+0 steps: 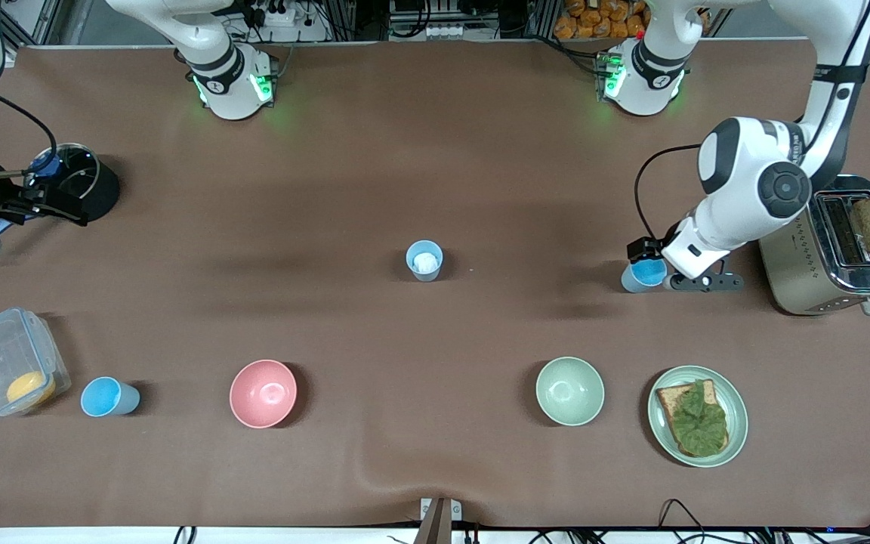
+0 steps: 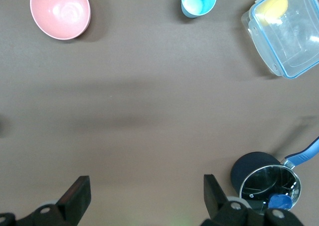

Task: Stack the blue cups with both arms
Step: 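Reach the left gripper down to the blue cup near the toaster, then close the left gripper on the blue cup and lift it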

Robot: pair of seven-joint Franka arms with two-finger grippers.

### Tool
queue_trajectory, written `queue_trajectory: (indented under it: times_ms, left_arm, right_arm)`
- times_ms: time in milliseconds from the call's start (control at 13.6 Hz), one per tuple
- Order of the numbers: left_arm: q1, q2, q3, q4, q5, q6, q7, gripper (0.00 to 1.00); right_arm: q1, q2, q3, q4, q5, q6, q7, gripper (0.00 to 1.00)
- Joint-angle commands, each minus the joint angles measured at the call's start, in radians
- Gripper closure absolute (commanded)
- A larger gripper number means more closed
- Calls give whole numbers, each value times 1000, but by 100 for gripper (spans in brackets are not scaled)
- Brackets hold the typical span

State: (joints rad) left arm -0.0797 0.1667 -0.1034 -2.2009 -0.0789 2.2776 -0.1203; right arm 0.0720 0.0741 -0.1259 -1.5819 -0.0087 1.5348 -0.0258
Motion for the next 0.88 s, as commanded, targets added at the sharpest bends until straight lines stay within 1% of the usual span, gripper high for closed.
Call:
queue_trajectory:
  times_ms: [0, 147, 369, 516, 590, 663, 737, 811]
  left_arm:
    - [-31, 43, -4, -11, -12, 86, -10, 0]
    - [-55, 77, -2, -10, -10, 115, -12, 0]
    - [-54, 115, -2, -14, 4, 140, -9, 0]
    - [-54, 123, -1, -20, 33, 155, 4, 0]
    - [-51, 120, -1, -28, 54, 155, 7, 24]
    - [-49, 114, 1, -39, 65, 148, 11, 68]
    - [-48, 114, 4, -46, 65, 148, 11, 84]
    - [-43, 111, 8, -49, 65, 146, 11, 96]
  right_arm:
    - [-12, -23, 15, -17, -23, -4, 1, 0]
    - [-12, -23, 15, -12, -23, -5, 1, 0]
    - [-14, -22, 15, -13, -23, -5, -2, 0]
    - [-15, -22, 14, -13, -23, -5, -3, 0]
    - [-15, -22, 15, -13, -23, -5, -3, 0]
    - [-15, -22, 15, -13, -23, -5, -3, 0]
    - [-15, -22, 14, -13, -23, -5, -3, 0]
    - [-15, -22, 15, -13, -23, -5, -3, 0]
